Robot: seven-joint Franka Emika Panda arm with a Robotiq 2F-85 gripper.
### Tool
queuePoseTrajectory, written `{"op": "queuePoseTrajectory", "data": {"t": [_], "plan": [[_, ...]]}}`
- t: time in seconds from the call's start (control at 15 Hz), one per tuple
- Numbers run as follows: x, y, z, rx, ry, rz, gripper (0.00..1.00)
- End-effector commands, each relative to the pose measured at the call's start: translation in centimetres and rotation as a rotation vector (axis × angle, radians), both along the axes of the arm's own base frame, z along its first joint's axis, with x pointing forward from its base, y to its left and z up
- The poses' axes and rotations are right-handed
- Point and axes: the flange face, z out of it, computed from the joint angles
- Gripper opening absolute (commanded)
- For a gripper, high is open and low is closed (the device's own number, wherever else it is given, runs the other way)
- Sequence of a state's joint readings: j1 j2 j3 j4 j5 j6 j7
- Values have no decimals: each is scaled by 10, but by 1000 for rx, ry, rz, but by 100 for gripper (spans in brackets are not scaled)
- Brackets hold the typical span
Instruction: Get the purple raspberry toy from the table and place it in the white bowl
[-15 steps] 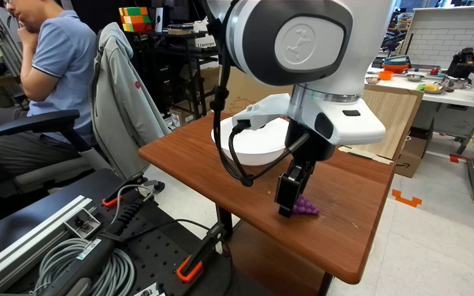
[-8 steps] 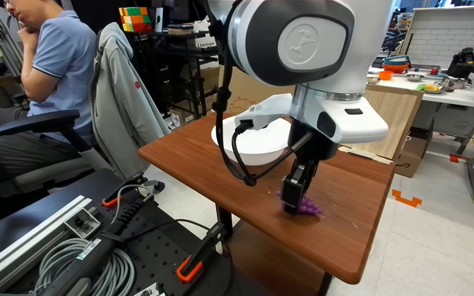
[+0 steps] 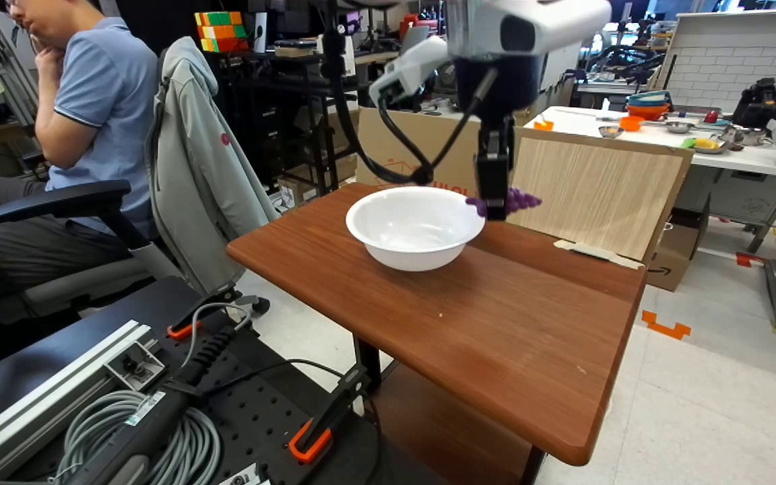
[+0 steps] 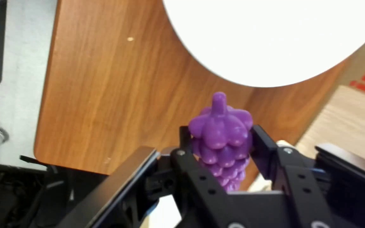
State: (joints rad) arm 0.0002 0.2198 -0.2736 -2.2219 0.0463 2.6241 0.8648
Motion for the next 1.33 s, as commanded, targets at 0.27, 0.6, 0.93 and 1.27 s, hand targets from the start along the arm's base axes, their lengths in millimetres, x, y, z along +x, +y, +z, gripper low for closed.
{"op": "queuePoseTrajectory", "data": {"t": [0.27, 0.6, 0.93, 1.27], "plan": [[32, 146, 54, -25, -156, 232, 23], [22, 157, -7, 22, -60, 202, 23], [16, 142, -61, 17, 45, 168, 23], [11, 147, -61, 19, 44, 211, 87]]}}
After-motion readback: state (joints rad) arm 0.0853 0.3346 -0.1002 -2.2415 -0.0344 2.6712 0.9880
